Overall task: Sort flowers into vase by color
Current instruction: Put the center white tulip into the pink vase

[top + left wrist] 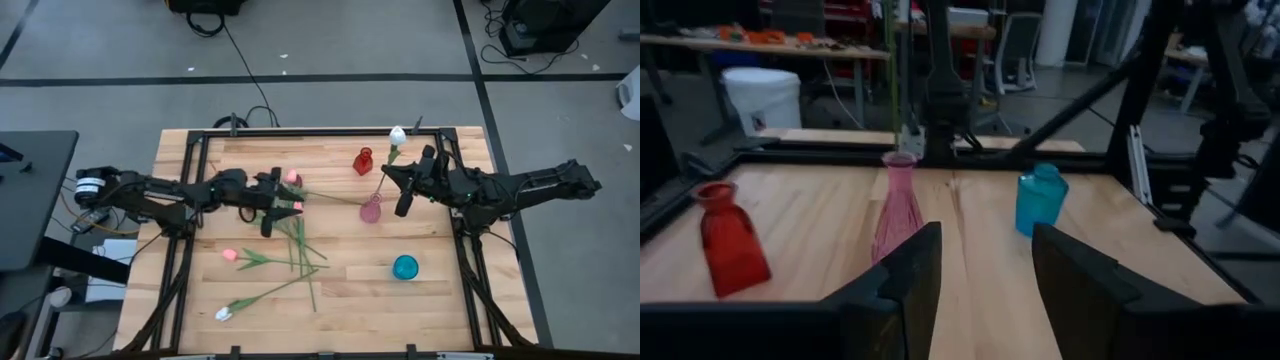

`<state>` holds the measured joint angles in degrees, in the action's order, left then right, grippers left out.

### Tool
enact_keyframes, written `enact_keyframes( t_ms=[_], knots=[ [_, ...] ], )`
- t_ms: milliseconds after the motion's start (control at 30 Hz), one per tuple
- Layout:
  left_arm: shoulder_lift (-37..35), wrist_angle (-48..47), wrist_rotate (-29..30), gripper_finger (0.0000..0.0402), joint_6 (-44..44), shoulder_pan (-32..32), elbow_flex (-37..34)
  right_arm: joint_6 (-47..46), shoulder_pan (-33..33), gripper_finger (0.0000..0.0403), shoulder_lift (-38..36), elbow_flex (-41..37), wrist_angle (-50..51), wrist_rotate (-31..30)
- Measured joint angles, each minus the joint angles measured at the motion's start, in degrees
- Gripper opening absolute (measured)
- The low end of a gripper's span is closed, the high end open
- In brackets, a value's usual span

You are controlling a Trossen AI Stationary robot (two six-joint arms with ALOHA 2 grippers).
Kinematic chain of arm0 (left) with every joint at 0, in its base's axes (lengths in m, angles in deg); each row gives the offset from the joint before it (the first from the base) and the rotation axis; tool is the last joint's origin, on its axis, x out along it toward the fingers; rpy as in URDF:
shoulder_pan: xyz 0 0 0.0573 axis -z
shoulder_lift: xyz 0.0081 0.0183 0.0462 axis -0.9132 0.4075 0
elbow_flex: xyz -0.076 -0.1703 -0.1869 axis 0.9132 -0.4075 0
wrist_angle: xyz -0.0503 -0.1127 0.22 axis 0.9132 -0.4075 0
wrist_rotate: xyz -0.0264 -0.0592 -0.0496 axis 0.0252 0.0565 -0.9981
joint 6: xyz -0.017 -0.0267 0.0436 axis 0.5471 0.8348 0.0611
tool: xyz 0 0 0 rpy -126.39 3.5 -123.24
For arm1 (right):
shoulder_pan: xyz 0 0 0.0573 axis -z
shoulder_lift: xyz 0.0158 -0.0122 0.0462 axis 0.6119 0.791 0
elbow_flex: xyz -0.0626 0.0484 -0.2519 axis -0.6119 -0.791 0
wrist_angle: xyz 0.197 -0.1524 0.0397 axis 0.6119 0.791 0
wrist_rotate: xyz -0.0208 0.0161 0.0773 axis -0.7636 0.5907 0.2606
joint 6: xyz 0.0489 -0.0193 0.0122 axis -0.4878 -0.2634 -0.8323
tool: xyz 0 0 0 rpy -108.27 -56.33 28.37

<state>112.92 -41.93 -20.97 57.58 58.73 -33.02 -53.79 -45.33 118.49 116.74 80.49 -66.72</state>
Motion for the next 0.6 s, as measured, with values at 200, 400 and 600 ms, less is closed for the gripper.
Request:
enact_keyframes(
  t_ms=[200, 400, 600],
  knots=[
    [-3.1, -0.9, 0.2, 0.0162, 1.3, 0.0, -2.2, -0.4, 0.1, 0.0008, -1.5, 0.0, -0.6, -0.1],
    [-3.1, -1.5, 0.4, 0.0162, 1.4, 0.0, -2.1, -2.7, 0.0, 0.0008, -0.2, 0.0, 0.2, -0.1],
    [-3.1, -1.2, 0.4, 0.0162, 1.4, 0.0, -2.1, -6.6, 0.0, 0.0008, 1.4, -0.9, 2.7, -0.1]
  ],
)
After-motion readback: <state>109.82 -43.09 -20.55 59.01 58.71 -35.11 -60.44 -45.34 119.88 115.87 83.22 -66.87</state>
